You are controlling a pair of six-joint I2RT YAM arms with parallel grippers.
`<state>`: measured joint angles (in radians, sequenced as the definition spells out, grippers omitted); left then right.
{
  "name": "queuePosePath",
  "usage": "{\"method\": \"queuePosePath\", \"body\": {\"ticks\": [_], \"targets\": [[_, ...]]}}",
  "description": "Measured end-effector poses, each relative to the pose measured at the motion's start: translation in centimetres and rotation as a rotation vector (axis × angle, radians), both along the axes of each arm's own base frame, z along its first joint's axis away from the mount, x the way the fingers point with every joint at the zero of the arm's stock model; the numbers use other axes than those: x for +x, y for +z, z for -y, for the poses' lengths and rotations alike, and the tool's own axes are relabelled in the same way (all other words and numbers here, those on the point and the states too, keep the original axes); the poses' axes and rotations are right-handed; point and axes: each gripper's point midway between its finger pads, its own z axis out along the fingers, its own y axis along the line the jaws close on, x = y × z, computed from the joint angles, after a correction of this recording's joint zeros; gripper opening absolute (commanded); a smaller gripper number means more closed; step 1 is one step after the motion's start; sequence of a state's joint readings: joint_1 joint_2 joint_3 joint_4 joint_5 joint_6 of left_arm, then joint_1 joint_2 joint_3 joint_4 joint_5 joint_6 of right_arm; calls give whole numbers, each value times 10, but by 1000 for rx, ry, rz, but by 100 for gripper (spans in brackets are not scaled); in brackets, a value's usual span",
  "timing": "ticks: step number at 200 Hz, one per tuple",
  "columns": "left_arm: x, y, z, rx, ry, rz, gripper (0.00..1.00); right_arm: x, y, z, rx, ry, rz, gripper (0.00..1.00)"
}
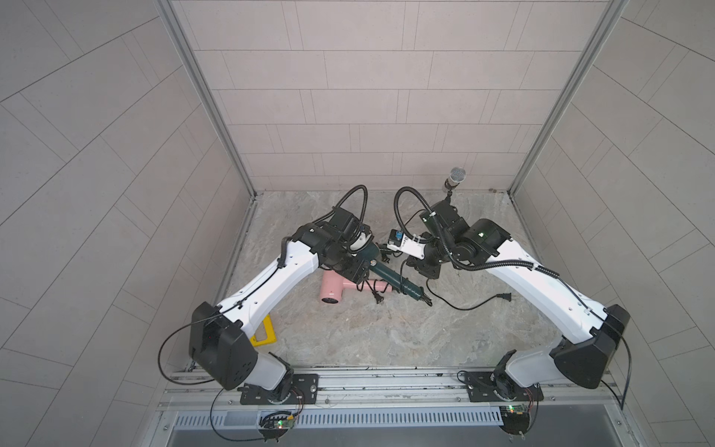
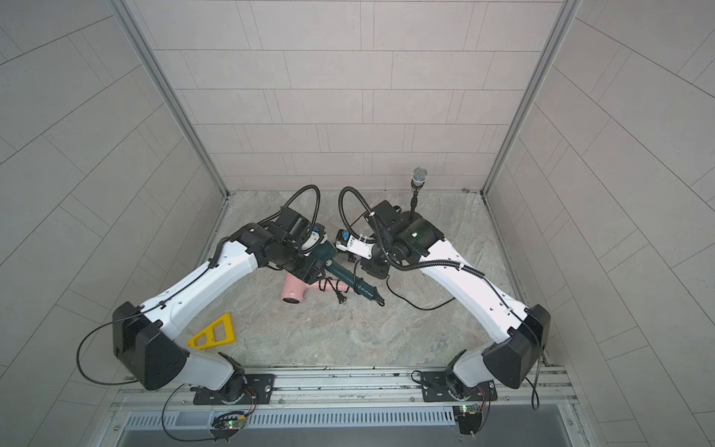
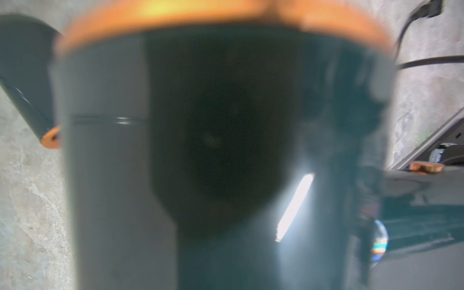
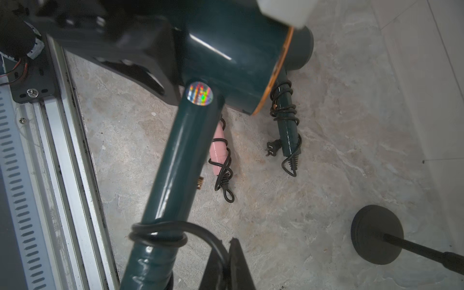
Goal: Wrap the cord around the hair dryer
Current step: Wrap the power cord around the hair dryer.
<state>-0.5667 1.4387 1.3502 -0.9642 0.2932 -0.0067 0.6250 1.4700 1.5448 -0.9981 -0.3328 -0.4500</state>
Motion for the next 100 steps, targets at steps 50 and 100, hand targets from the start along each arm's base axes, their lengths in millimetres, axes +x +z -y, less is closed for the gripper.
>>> {"method": "queuePosePath", "body": {"ticks": [50,100], "targets": [[1,24,-3,-170,72,93,0,10,-1,-12,212,-4,-163,4],[7,83,-20,-309,241,296,0,10,31,-19,537,47,-128,13]]}}
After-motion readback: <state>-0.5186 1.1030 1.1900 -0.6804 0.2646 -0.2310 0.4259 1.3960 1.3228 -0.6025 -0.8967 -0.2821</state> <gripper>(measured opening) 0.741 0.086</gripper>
